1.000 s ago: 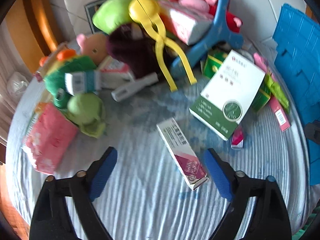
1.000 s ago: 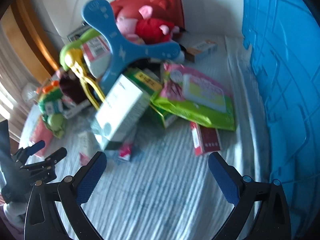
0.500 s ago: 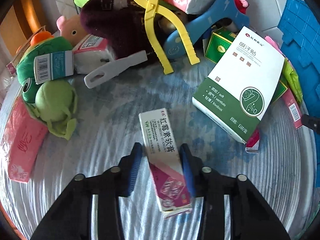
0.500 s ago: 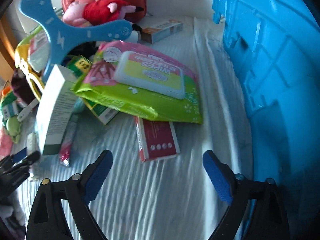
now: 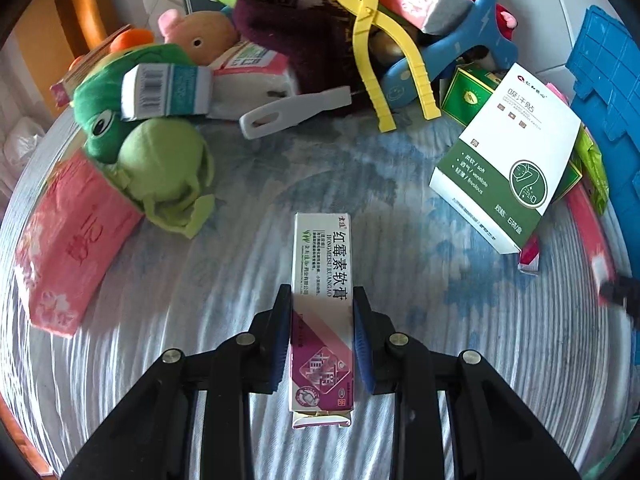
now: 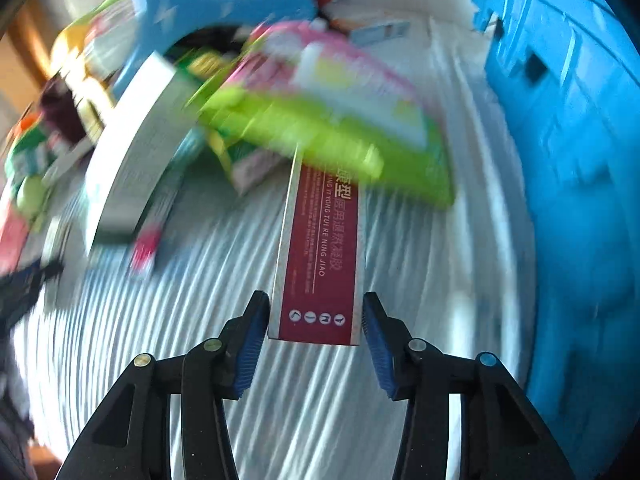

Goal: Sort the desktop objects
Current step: 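Grasp the white-purple ointment box with the left gripper while the right grasps a red box, then lift the ointment box and red box and carry them over the bin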

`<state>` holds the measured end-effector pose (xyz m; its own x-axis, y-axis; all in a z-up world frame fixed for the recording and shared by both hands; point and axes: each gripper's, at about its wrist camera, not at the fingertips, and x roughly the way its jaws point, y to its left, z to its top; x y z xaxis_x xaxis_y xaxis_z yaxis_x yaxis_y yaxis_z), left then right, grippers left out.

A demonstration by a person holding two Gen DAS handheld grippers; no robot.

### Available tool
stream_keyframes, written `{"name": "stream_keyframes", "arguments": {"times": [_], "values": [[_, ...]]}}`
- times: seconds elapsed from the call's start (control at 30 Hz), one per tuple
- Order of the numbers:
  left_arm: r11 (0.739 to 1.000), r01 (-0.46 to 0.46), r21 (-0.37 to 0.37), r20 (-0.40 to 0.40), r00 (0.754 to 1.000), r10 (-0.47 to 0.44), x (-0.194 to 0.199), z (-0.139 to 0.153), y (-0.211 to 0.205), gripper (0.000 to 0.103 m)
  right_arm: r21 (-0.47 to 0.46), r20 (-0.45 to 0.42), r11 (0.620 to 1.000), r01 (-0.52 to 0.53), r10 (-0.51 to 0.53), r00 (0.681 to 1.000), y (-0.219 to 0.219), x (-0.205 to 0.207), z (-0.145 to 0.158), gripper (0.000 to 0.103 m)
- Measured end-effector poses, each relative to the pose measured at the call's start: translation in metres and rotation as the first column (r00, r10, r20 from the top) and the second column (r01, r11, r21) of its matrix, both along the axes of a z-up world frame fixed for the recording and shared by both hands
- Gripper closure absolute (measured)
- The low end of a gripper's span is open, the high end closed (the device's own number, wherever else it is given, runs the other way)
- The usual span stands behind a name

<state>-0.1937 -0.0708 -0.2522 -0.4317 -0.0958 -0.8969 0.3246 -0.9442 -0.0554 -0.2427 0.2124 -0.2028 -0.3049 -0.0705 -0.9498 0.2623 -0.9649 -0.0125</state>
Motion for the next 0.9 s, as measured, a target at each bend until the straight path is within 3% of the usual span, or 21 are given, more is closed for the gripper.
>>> {"name": "stream_keyframes", "arguments": {"times": [0.1,0.2,0.37,0.5,0.63,0.73,0.9], "values": [[1.0,0.001,-0.005,-0.002,1.0,-0.001,0.01,-0.002,0.001,0.075,-0.012,0.064,0.999,-0.05,0.051,0.997,0.0,0.032,-0.006,0.058],[1.0,-0.005,-0.005,-0.002,1.0,0.005,0.018,-0.004,0.003,0.075,-0.024,0.062,0.998,-0.055,0.056,0.997,0.001,0.044,-0.002,0.056],[1.0,-0.008,-0.014,-0.005,1.0,0.008,0.03,-0.002,0.009,0.075,-0.042,0.005,0.999,-0.007,0.008,1.0,0.0,0.021,0.009,0.054],[1.0,-0.001,-0.025,-0.023,1.0,0.001,0.037,0.006,0.015,0.075,-0.027,-0.011,1.0,0.008,-0.008,1.0,-0.004,-0.004,-0.003,0.053],[0.999,-0.001,-0.037,-0.045,0.999,-0.001,0.035,0.023,0.015,0.075,-0.007,-0.018,1.0,0.004,-0.004,1.0,-0.014,-0.006,-0.009,0.059],[0.998,-0.002,-0.062,-0.085,0.996,-0.004,0.048,0.037,0.023,0.075,-0.032,-0.091,0.999,-0.005,0.002,0.996,-0.013,0.01,0.014,0.059],[0.992,0.003,-0.126,-0.208,0.978,-0.029,0.07,0.099,0.042,0.075,-0.075,-0.275,0.995,-0.069,0.046,0.96,-0.017,0.048,0.079,0.059]]}}
